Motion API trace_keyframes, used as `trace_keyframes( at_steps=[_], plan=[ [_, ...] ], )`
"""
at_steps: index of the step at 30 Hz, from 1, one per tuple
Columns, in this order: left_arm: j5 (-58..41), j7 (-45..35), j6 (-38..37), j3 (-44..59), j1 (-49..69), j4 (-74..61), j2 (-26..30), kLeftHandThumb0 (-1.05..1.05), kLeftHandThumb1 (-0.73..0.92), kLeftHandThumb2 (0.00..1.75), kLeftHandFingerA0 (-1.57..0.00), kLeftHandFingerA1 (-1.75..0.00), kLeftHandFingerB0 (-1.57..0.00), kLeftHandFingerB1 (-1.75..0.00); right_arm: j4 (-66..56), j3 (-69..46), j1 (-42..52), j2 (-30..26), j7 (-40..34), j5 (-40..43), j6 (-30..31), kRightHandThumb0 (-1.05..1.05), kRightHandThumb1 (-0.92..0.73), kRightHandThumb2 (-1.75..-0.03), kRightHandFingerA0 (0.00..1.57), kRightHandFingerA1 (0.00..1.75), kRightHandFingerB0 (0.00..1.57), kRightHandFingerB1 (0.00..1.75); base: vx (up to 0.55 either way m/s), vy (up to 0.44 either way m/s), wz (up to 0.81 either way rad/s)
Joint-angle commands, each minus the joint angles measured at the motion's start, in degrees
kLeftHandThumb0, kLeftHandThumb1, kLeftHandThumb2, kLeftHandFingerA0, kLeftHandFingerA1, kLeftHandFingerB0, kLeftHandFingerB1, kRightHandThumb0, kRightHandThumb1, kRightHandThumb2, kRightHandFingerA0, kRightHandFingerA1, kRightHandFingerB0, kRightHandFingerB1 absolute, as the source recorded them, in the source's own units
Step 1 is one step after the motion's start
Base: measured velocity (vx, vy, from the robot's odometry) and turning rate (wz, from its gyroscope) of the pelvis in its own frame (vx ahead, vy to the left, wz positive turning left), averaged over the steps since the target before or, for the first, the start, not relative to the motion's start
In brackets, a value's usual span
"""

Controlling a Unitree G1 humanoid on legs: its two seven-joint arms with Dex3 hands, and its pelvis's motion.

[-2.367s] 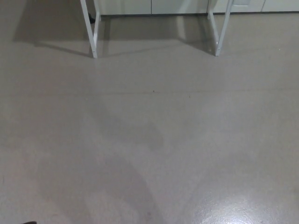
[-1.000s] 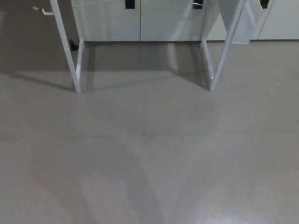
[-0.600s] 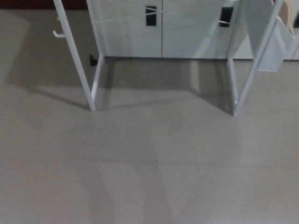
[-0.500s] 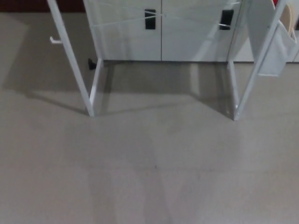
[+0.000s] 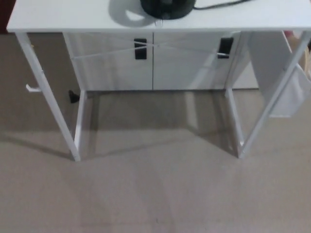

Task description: The robot walk towards a table in front and click the button on the base of the boilling pot using its left middle finger

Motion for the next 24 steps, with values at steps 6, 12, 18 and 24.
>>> trace_keyframes(
  at_steps=[6, 12, 18, 24],
  plan=[
    [1.44, -0.60, -3.44, -0.78, -1.10, 2.94, 1.62, 0.01, 0.40, 0.86, -0.26, -0.58, -0.10, -0.49, 1.09, 0.34, -0.33, -0.56, -1.25, -1.13, -1.35, -0.12, -0.61, -0.57, 0.67, 0.57, 0.54, 0.43, 0.37, -0.125, 0.20],
    [1.59, -0.02, -3.69, -0.85, -0.83, 2.48, 1.57, 0.02, 0.39, 0.86, -0.30, -0.59, -0.12, -0.49, 1.65, 0.70, -0.61, -0.77, -0.94, -1.22, -2.29, -0.11, -0.61, -0.57, 0.68, 0.59, 0.54, 0.44, 0.24, -0.059, -0.04],
    [2.18, 0.18, -4.43, -1.38, -0.78, 2.08, 1.67, 0.02, 0.40, 0.86, -0.31, -0.60, -0.12, -0.49, 1.37, 1.33, -0.92, -1.21, -1.61, -1.99, -1.78, -0.10, -0.62, -0.58, 0.66, 0.57, 0.54, 0.43, 0.17, 0.158, -0.12],
    [2.02, -0.14, -4.52, -1.78, -1.56, 2.58, 1.80, 0.02, 0.40, 0.86, -0.31, -0.60, -0.11, -0.49, 1.61, 1.46, -1.53, -1.37, -1.93, -2.01, -1.65, -0.08, -0.62, -0.57, 0.67, 0.57, 0.55, 0.43, 0.15, 0.263, -0.03]
  ],
)
